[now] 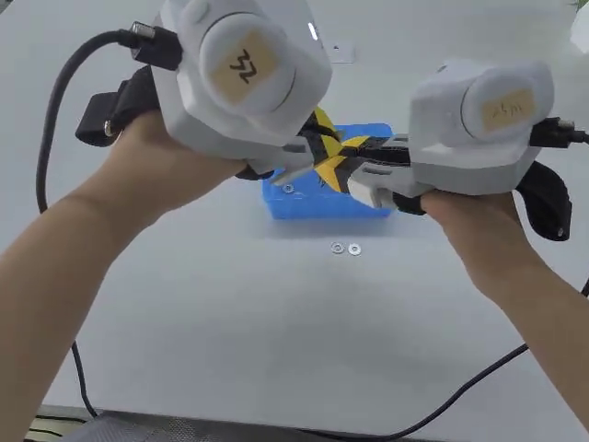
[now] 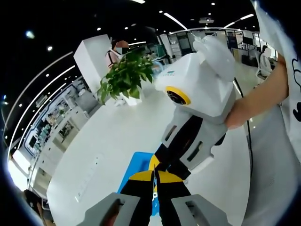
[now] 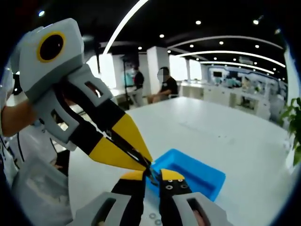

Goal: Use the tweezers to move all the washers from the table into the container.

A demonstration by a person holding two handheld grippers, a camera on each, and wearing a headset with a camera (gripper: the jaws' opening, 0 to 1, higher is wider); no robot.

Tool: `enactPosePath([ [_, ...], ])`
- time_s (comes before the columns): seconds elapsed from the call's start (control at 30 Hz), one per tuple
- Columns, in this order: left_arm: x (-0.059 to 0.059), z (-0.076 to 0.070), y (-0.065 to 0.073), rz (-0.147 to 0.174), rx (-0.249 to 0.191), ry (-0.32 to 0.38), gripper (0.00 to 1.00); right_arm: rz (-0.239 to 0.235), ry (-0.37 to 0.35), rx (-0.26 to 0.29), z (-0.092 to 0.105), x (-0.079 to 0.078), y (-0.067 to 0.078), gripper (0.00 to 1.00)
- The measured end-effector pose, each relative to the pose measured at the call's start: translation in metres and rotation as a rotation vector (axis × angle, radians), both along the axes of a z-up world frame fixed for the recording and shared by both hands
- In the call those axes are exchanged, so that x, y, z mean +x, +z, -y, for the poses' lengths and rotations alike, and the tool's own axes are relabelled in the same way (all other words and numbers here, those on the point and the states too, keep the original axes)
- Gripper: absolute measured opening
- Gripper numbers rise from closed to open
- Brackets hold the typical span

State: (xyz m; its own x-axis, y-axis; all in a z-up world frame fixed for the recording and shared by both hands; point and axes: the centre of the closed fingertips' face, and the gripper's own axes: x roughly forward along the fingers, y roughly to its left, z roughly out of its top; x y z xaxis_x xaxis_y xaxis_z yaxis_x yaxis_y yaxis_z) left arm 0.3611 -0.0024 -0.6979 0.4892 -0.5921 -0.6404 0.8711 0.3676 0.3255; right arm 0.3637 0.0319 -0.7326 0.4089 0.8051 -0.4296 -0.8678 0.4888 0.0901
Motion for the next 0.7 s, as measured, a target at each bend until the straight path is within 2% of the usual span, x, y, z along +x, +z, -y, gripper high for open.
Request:
enactPosePath([
  [0.1, -0.008, 0.003, 0.000, -0.010, -0.002, -0.010, 0.00, 0.001, 0.005, -0.003, 0.003, -0.005, -0.001, 0.08],
  [0.2, -0.012, 0.003, -0.001, -0.022, -0.012, -0.013, 0.00, -0.005, 0.008, 0.005, 0.005, -0.010, -0.002, 0.09],
  [0.37, -0.022, 0.009, -0.008, -0.043, -0.015, -0.028, 0.00, -0.047, 0.006, 0.015, 0.011, -0.018, -0.011, 0.10],
  [0.47, -0.025, 0.009, -0.012, -0.070, -0.026, -0.016, 0.00, -0.054, 0.007, 0.012, 0.012, -0.022, -0.015, 0.10],
  [0.6, -0.030, 0.014, -0.019, -0.085, -0.031, -0.014, 0.00, -0.066, 0.014, 0.000, 0.015, -0.027, -0.022, 0.10],
  [0.7, -0.034, 0.014, -0.025, -0.100, -0.015, -0.017, 0.00, -0.090, 0.015, -0.008, 0.016, -0.030, -0.030, 0.10],
])
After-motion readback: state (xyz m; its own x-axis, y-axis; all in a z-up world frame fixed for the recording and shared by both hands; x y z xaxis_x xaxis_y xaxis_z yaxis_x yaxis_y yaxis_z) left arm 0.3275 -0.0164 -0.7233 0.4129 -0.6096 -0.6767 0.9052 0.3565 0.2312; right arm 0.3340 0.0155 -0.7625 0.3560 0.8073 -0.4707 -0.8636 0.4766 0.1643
